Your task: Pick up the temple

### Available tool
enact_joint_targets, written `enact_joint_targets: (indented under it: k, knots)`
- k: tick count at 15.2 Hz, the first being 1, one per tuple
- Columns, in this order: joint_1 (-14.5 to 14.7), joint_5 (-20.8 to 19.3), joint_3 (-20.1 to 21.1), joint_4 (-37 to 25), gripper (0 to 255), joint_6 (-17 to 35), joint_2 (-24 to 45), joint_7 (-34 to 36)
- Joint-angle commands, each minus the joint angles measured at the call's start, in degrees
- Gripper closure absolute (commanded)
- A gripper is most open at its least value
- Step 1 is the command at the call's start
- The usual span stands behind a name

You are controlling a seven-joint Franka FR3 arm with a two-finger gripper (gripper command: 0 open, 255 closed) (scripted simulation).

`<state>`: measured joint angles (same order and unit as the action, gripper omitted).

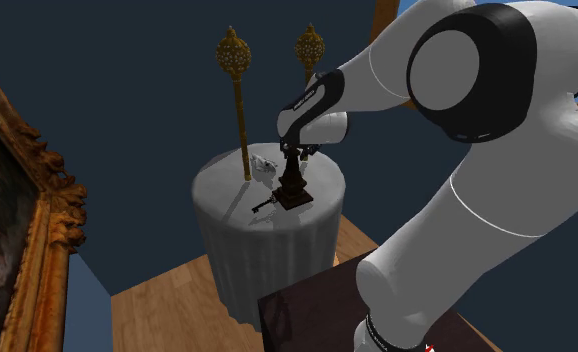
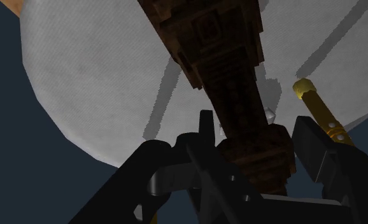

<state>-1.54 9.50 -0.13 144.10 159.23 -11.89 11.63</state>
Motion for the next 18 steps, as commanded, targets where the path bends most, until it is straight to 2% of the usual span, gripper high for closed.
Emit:
enact_joint_targets:
  k: [1,4,18]
  knots:
    - [-0.01,0.00,-0.01,0.04,255,-0.01,0.04,0.01]
    - [0.00,0.09,-0.09,0.03,255,0.08,0.14,-0.15]
    - [-1.20,-2.39,0.46,-5.86,255,-11.69,-5.77,2.28]
